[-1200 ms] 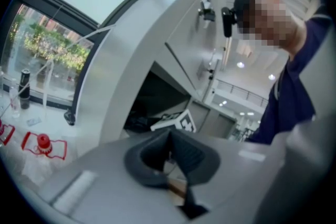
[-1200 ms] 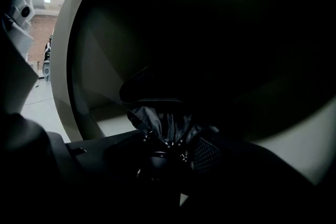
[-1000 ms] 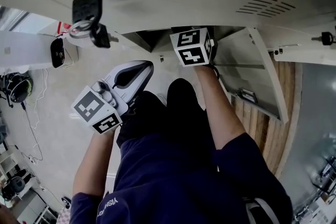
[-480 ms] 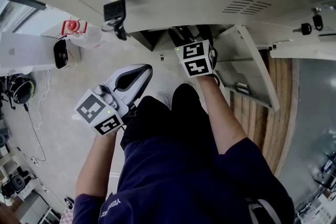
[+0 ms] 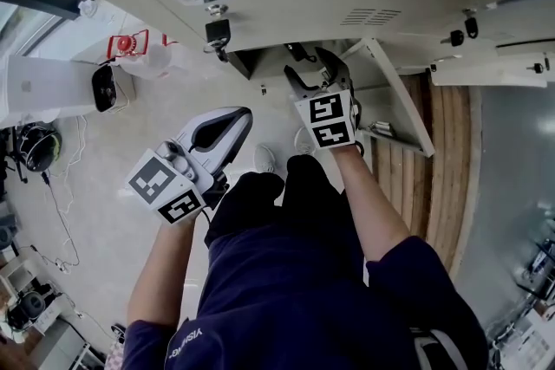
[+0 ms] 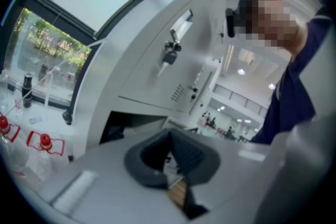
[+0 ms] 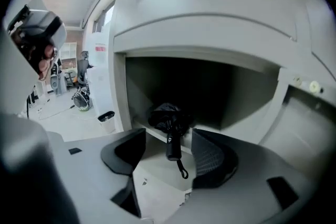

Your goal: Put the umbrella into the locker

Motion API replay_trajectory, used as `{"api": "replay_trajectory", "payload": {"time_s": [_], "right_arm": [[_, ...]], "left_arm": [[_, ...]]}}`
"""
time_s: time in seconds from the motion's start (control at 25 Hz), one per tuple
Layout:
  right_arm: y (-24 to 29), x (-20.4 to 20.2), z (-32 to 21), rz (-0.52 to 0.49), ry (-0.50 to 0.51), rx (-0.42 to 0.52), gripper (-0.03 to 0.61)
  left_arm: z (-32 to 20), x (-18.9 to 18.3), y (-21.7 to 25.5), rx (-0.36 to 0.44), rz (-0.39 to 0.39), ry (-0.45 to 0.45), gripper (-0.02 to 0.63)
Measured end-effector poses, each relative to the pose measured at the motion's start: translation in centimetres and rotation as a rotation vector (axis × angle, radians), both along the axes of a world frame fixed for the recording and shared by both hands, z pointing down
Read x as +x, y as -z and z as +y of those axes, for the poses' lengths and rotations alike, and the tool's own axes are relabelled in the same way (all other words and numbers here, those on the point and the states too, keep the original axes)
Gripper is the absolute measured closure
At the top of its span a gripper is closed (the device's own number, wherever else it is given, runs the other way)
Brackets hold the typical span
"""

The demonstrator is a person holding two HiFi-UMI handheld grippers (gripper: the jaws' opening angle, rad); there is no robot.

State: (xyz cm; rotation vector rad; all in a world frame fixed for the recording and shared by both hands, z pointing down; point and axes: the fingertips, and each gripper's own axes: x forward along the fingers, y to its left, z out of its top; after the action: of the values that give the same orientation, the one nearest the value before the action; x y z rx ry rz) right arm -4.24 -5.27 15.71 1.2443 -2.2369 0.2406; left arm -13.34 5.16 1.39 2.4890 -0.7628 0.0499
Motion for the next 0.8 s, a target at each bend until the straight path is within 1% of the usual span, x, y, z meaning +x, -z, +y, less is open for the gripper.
{"api": "replay_trajectory", "payload": {"time_s": [0.04,0.08,0.12,0.32,0.48,0.68,0.8], "right_arm": [[0.9,0.1,0.4,-0.009,0.004,0.006,0.328],[1.8,0.2,0.8,-0.017,0.011,0.014,0.390],[2.8,0.2,1.3,-0.023,0.019,0.022,0.431],[7.5,0.5,3.2,-0.053,0.059,0.068,0.534],[11.2,0.4,4.8,-0.079,0.089,0.109,0.569],[15.4,0.0,6.6,-0.116,0.140,0.149,0.571],[17.7,-0.1,7.6,-0.167,0.165,0.151,0.572]], "left_arm": [[0.1,0.1,0.6,0.000,0.004,-0.001,0.612],[0.3,0.2,1.3,0.000,0.009,-0.003,0.612],[0.4,0.3,1.9,0.001,0.012,-0.005,0.612],[1.0,0.6,5.0,0.021,0.022,-0.014,0.612],[1.8,0.7,6.9,0.038,0.029,-0.021,0.612],[2.8,0.1,8.5,0.048,0.050,-0.013,0.612],[3.7,0.0,9.2,0.049,0.066,-0.009,0.612]]}}
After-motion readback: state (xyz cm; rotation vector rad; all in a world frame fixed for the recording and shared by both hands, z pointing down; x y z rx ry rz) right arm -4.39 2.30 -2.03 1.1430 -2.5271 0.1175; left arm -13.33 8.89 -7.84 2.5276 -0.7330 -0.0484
